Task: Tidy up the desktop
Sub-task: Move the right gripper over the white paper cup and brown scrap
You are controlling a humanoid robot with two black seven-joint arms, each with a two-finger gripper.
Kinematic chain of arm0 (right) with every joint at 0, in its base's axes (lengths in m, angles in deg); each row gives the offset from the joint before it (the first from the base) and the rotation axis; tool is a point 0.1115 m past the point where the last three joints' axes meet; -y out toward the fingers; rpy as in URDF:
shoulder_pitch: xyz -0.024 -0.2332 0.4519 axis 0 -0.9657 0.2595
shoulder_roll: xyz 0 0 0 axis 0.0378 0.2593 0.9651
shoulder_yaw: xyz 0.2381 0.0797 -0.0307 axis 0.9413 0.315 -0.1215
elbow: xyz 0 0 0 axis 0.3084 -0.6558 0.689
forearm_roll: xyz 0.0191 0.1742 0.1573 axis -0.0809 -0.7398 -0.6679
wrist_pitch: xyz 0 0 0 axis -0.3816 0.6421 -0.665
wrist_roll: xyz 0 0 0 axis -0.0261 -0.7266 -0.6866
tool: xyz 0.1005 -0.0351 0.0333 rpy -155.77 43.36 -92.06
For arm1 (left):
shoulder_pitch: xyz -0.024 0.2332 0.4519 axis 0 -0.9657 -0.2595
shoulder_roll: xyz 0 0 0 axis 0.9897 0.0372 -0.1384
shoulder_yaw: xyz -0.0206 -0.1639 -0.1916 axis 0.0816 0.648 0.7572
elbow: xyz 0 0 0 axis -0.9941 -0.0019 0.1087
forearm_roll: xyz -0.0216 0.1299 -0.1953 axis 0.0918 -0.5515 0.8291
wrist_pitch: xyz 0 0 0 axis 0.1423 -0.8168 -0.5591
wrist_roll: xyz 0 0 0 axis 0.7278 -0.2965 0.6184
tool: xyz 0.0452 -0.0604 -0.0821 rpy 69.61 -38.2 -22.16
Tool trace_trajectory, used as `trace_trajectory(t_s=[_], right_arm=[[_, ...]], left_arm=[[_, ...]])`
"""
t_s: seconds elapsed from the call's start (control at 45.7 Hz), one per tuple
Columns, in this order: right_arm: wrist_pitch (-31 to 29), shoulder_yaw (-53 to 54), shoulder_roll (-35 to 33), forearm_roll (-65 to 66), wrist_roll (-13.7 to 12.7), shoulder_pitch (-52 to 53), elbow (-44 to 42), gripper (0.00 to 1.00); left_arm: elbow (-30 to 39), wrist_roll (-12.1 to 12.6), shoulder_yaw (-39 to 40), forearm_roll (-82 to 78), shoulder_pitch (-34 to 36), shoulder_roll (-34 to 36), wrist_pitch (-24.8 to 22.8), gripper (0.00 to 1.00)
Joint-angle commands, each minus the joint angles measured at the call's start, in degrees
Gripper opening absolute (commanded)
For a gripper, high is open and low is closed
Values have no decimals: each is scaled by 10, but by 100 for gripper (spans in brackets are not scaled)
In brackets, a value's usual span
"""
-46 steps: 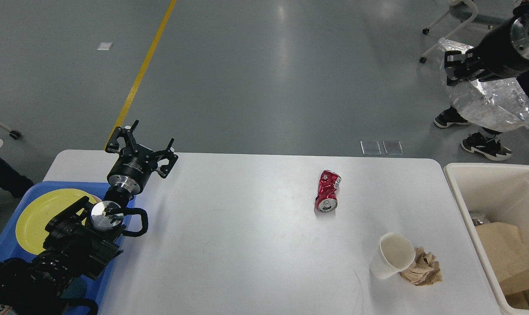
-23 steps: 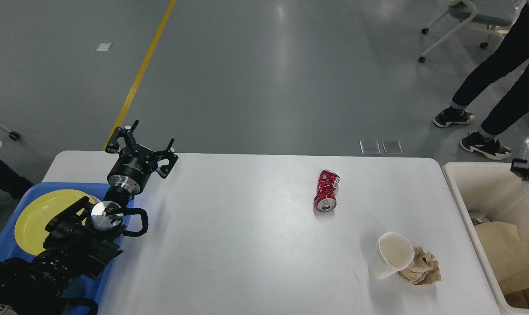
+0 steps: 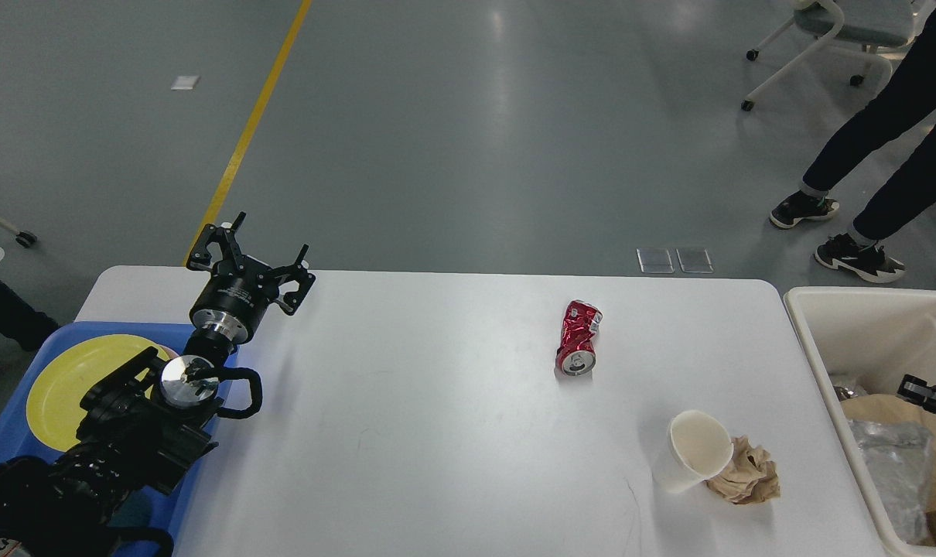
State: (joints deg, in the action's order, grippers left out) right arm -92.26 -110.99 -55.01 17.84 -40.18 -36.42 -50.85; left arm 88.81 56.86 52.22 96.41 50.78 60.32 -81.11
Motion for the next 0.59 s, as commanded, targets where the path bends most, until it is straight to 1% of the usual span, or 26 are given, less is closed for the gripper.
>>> trace_trajectory(t_s=[0.0, 0.175, 0.285, 0.372, 0.46, 0.569], right_arm=[[-3, 1, 9, 0, 0, 6, 15, 100], [-4, -21, 27, 11, -1, 94, 55, 100], [-16, -99, 70, 11, -1, 188, 82, 100], [-35, -174, 105, 9, -1, 274, 130, 100], [-65, -206, 137, 8, -1, 353, 189, 100], [-130, -213, 146, 8, -1, 436, 264, 100]], left_arm=[[0, 0, 0, 0, 0, 0, 0, 96], [0, 0, 0, 0, 0, 0, 0, 96], [0, 0, 0, 0, 0, 0, 1, 96], [0, 0, 0, 0, 0, -1, 0, 96], [0, 0, 0, -1, 0, 0, 0, 96], [0, 0, 0, 0, 0, 0, 0, 96]])
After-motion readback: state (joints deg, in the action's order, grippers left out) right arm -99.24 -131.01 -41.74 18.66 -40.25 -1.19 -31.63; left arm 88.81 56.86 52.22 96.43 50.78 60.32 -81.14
